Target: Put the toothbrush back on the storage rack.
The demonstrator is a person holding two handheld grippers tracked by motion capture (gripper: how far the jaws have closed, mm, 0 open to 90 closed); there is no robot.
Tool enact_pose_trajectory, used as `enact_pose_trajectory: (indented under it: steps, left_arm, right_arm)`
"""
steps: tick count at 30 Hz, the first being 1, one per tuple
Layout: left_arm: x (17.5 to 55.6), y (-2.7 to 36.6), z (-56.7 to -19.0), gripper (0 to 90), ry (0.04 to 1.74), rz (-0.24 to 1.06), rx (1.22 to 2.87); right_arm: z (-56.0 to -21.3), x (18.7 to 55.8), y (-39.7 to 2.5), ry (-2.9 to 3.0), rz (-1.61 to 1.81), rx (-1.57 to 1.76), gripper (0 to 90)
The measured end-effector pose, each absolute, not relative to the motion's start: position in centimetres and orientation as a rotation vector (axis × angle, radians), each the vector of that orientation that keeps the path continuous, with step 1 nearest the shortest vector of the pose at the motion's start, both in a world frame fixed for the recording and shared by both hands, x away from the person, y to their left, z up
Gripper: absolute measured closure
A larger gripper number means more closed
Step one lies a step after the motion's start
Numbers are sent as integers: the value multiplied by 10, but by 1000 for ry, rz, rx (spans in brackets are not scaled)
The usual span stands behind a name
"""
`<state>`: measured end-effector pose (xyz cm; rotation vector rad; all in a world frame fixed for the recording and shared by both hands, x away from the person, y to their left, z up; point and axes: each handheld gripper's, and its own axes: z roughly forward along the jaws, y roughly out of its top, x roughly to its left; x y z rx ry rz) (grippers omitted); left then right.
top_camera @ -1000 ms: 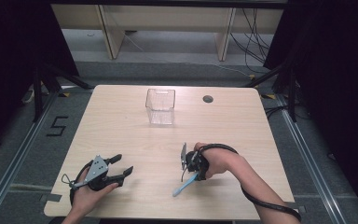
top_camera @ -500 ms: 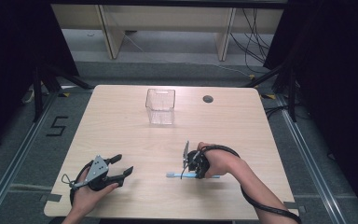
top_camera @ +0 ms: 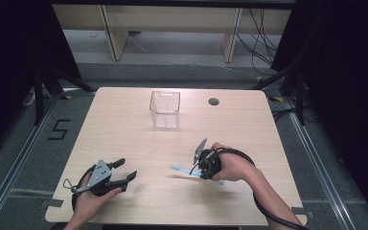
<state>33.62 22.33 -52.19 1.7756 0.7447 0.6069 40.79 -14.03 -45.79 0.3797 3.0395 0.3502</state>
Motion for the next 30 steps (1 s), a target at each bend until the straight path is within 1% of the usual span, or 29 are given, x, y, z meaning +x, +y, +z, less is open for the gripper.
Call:
enact_pose_trajectory:
  steps: [1, 6, 12, 24, 27, 30]
  left_arm:
    - [336, 223, -522, 331, 744, 608, 1776]
    - [336, 223, -522, 331, 744, 609, 1775]
    - [336, 223, -522, 331, 745, 609, 1774]
    - [337, 223, -523, 328, 734, 611, 1752]
    - [337, 223, -523, 329, 735, 609, 1753]
    - [336, 224, -522, 329, 744, 614, 1769]
  right_arm:
    - [-457, 409, -142, 3032, 397, 358, 790]
    - [-453, 404, -151, 3012, 543, 452, 790]
    - [-454, 402, -158, 2981, 611, 491, 789]
    - [-452, 396, -171, 2807, 900, 711, 790]
    - [-454, 392, -176, 2728, 1055, 787, 790]
    - [-454, 388, -180, 2682, 1122, 831, 790]
